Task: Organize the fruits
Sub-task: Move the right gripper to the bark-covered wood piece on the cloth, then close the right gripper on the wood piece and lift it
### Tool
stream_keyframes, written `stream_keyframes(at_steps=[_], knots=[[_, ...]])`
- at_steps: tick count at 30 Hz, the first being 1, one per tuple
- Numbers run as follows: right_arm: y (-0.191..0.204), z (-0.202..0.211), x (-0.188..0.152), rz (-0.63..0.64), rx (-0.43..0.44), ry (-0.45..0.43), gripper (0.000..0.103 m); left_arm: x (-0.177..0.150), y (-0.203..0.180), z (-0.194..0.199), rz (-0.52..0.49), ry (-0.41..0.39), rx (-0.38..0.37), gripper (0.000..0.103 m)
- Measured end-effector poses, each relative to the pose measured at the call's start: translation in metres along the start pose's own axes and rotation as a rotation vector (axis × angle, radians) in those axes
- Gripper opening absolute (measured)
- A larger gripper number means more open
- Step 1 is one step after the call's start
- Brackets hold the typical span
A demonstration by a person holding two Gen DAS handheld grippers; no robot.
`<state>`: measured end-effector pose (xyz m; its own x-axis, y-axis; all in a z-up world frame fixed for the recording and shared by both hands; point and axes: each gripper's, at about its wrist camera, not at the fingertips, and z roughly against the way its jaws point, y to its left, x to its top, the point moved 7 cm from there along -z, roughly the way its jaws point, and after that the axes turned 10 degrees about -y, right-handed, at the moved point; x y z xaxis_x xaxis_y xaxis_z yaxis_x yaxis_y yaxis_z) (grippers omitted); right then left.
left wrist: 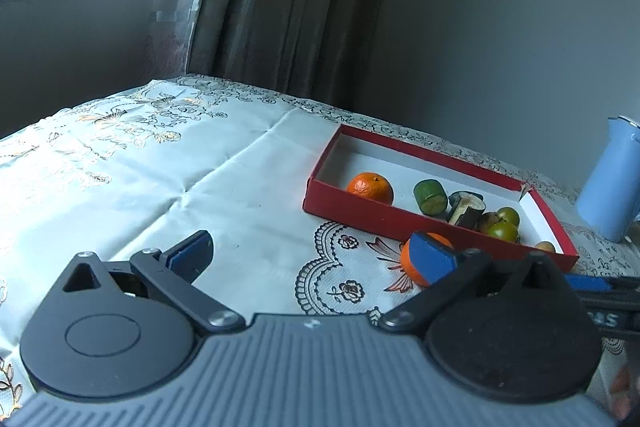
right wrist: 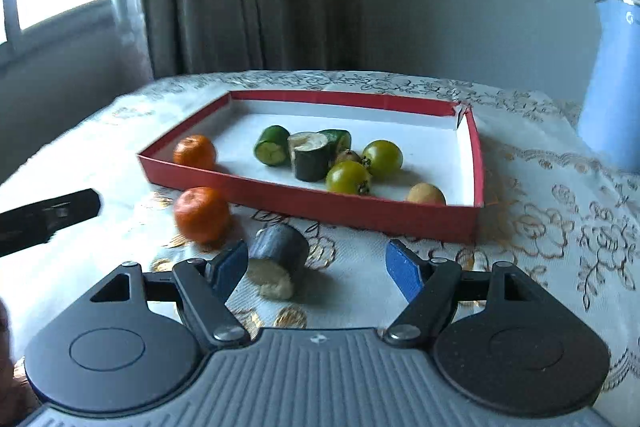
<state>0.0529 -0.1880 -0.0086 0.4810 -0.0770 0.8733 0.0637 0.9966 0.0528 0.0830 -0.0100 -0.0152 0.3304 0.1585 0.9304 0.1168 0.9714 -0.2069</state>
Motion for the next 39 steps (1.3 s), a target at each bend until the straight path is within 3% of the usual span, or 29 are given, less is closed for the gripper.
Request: stream_keyframes(at_steps=[13,17,21,39], knots=[[0.017,-0.024,-0.011,0.005,0.038,0.058,0.075,-0.002,0.003,-0.003,0.011,0.018,0.003,0.103],[0.022,-0.023,-0.01,0.006,0.078,0.056,0.052,-0.002,0.003,-0.003,0.011,0.019,0.003,0.103],[0.028,-0.022,-0.01,0.008,0.098,0.052,0.04,-0.003,0.004,-0.003,0.012,0.02,0.004,0.103],[0.025,-0.006,-0.008,-0.029,0.13,0.0,0.038,-0.004,0.006,-0.003,0.025,0.025,0.011,0.103]])
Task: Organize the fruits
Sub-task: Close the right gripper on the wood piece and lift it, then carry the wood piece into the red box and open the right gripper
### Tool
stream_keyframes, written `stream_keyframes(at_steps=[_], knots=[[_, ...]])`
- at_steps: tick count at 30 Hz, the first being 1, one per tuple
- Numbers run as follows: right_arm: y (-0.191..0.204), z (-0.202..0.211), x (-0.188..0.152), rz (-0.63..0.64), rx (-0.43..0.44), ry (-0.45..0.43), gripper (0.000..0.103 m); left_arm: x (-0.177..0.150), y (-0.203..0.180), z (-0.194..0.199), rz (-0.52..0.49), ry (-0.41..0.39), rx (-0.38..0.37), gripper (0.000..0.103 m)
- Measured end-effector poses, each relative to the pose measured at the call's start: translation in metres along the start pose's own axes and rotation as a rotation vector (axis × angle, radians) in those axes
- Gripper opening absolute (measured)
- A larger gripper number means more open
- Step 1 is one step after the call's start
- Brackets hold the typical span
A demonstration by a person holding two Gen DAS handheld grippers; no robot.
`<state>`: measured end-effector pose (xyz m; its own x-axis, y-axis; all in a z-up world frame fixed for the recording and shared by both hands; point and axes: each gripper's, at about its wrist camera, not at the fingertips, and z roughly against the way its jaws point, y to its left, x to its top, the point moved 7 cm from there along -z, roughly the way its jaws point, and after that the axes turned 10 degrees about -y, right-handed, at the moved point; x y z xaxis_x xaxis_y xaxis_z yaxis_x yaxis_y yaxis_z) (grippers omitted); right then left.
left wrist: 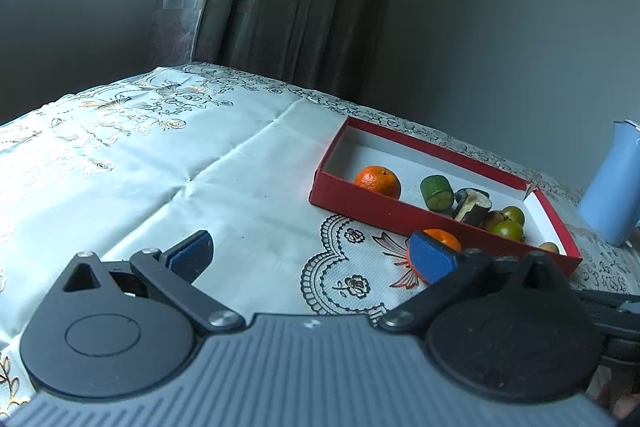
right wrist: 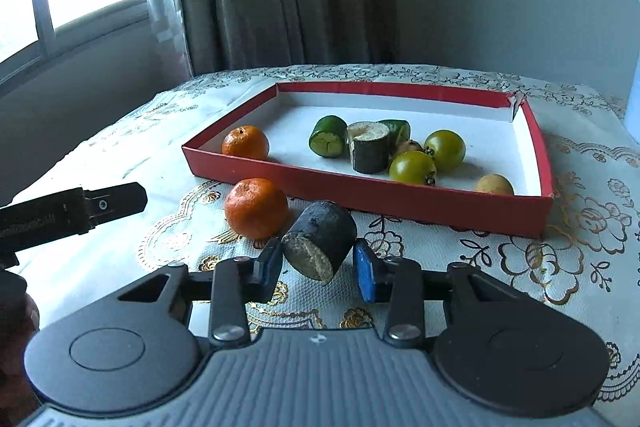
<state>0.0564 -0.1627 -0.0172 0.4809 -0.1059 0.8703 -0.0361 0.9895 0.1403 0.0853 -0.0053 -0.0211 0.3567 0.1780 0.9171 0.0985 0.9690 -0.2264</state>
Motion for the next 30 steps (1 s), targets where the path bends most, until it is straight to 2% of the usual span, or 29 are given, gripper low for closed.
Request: stream_keyframes(at_steps=[14,21,30], knots=[[-0.024,0.043,0.005,0.002,0.009,-0.067,0.038,0.0,0.0,0.0,-0.012,-0.003,0.004,0.103],[-0.042,0.044,0.016,0.008,-0.005,-0.102,0.038,-0.001,-0.003,0.0,-0.037,-0.002,0.012,0.103],[-0.06,0.038,0.047,0.001,-0.021,-0.176,0.038,-0.003,-0.005,-0.003,-0.063,0.007,0.027,0.103]])
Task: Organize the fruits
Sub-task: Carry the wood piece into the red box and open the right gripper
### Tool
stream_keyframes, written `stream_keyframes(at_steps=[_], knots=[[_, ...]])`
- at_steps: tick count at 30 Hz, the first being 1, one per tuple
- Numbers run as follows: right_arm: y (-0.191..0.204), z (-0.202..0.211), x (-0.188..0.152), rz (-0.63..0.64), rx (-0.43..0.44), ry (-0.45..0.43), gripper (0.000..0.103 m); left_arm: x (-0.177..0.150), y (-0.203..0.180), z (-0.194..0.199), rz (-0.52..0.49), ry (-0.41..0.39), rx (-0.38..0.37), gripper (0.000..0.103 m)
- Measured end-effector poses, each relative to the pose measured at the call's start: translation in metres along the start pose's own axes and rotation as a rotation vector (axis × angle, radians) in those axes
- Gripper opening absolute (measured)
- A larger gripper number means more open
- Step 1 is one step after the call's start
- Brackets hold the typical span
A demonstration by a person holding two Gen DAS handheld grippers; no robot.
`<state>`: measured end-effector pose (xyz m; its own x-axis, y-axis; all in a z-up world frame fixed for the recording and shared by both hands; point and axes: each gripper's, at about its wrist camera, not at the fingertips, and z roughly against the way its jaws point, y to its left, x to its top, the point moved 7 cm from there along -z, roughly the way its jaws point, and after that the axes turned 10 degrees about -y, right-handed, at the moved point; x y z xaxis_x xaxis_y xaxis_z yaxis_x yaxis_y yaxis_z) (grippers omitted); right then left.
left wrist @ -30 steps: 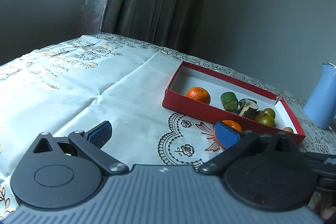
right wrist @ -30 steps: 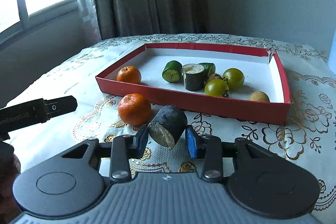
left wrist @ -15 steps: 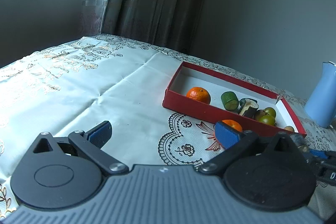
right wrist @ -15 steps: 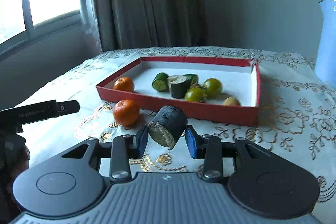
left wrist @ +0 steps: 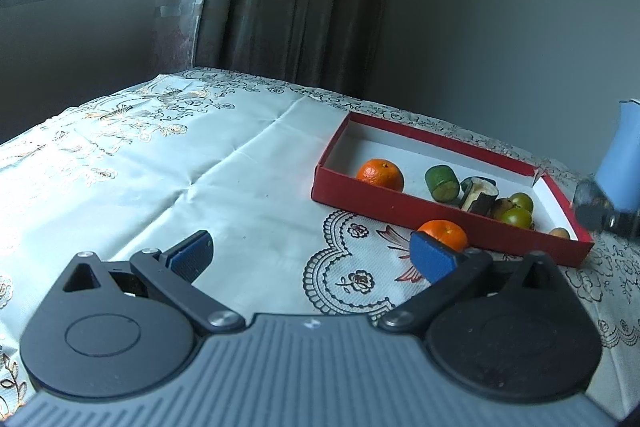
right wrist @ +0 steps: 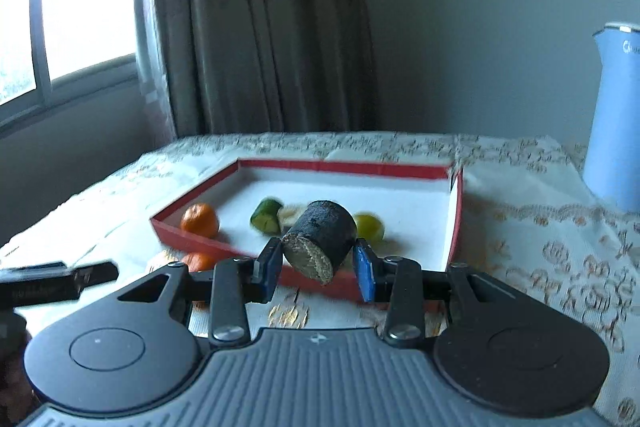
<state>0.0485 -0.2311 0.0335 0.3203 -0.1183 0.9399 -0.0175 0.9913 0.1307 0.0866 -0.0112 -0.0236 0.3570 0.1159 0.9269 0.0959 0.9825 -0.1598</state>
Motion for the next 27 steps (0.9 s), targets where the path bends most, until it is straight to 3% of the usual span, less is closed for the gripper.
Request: stream_keyframes(at_steps=[7,15,27], knots=[[-0.015,-0.023,0.023,0.022,-0.023,-0.029,0.038,-0.001,0.0,0.0,-0.002,0.006,0.003,0.103],[-0.036,-0.058,0.022,0.011,-0.062,-0.012,0.038,-0.002,-0.001,0.0,-0.012,0.007,0.009,0.103],[-0.068,-0.101,0.001,-0.028,-0.177,0.116,0.038,-0.003,-0.001,-0.003,-0.022,0.024,0.008,0.103]])
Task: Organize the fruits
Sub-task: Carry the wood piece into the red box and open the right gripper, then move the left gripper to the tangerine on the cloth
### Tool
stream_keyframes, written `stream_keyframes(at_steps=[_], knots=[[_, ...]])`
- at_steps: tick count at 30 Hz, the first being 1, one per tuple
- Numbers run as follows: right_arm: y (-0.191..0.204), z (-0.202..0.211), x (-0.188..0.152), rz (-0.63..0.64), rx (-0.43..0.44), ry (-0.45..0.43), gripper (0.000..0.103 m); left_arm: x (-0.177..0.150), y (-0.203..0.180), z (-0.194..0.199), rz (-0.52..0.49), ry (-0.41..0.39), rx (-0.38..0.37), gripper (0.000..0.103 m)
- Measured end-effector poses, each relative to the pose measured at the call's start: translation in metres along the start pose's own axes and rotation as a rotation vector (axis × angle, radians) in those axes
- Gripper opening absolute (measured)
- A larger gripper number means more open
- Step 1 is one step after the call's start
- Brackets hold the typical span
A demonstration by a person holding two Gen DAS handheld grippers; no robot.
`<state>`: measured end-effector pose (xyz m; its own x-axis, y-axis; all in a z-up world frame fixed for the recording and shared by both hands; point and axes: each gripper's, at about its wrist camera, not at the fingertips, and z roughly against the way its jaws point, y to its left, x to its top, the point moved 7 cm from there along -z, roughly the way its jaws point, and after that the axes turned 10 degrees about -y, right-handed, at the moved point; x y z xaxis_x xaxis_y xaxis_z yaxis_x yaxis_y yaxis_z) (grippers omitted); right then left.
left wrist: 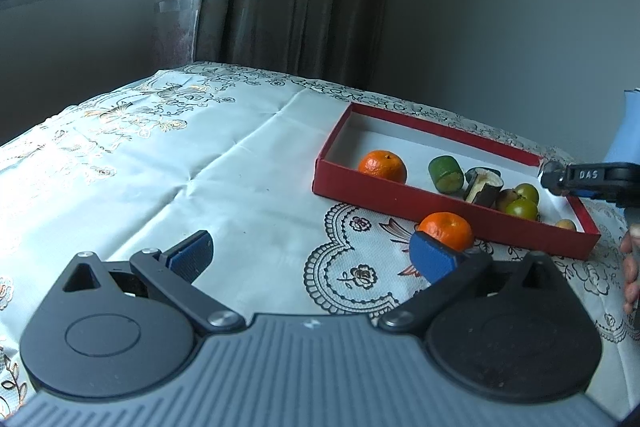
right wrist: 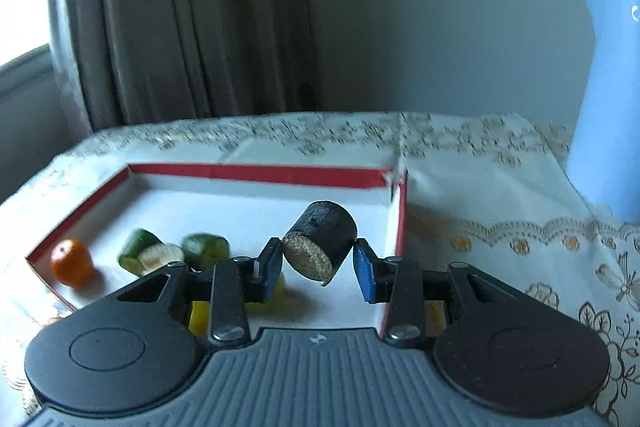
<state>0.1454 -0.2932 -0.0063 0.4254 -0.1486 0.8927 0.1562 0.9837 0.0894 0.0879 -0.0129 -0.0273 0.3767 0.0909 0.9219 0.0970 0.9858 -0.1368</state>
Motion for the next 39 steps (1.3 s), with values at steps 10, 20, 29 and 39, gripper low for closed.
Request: stream_keyframes(at_steps=[10,20,29,39], knots=[[0.001,0.02,0.014,-0.015,-0.024,-0.041,0.041,-0.001,0.003,0.0,0.017,0.004,0.006,0.103],[-0.003,0.117,0.044,-0.07,0.03,-0.233,0.066,0.0,0.008,0.003,0.045,-0.003,0.009,0.103],[-0.044,0.131,-0.029,-0.15,-0.008,-0.181,0.066,-0.001,0.01,0.003,0.044,0.016,0.033,0.103],[-0.071,0.129,-0.039,-0.302,0.037,-0.157,0.066,0.004,-0.049,0.023,-0.202,0.01,0.014,0.103]])
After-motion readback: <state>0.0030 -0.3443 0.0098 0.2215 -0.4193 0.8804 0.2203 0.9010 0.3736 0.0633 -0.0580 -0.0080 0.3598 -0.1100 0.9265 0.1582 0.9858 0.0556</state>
